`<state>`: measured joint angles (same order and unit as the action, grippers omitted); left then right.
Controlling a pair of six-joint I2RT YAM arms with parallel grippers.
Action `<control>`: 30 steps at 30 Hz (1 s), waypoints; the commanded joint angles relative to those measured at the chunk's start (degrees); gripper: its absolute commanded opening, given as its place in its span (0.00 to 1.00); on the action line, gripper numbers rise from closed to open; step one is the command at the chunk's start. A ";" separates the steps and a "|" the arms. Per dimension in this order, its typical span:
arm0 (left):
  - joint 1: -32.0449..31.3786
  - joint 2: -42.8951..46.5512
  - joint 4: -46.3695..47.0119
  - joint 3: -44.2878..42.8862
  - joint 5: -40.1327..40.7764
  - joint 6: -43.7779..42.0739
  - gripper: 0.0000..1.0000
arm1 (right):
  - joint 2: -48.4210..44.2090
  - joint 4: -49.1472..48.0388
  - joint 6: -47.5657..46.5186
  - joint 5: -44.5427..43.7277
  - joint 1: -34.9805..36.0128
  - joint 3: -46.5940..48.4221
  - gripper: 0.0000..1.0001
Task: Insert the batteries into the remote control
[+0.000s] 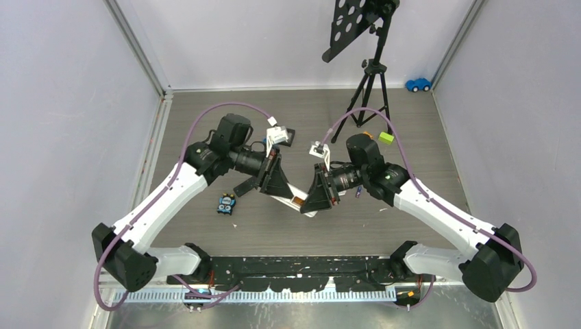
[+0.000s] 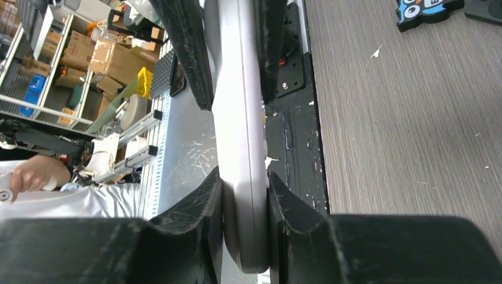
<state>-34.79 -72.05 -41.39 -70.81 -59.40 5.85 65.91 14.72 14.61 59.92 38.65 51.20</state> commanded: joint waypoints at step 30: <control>4.11 10.41 74.63 16.49 25.03 54.74 0.19 | -0.94 -59.57 47.70 -24.95 0.36 -6.59 0.07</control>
<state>-31.99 -62.04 27.64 -54.68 -32.08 60.62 64.79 -40.03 60.86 36.03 38.96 44.93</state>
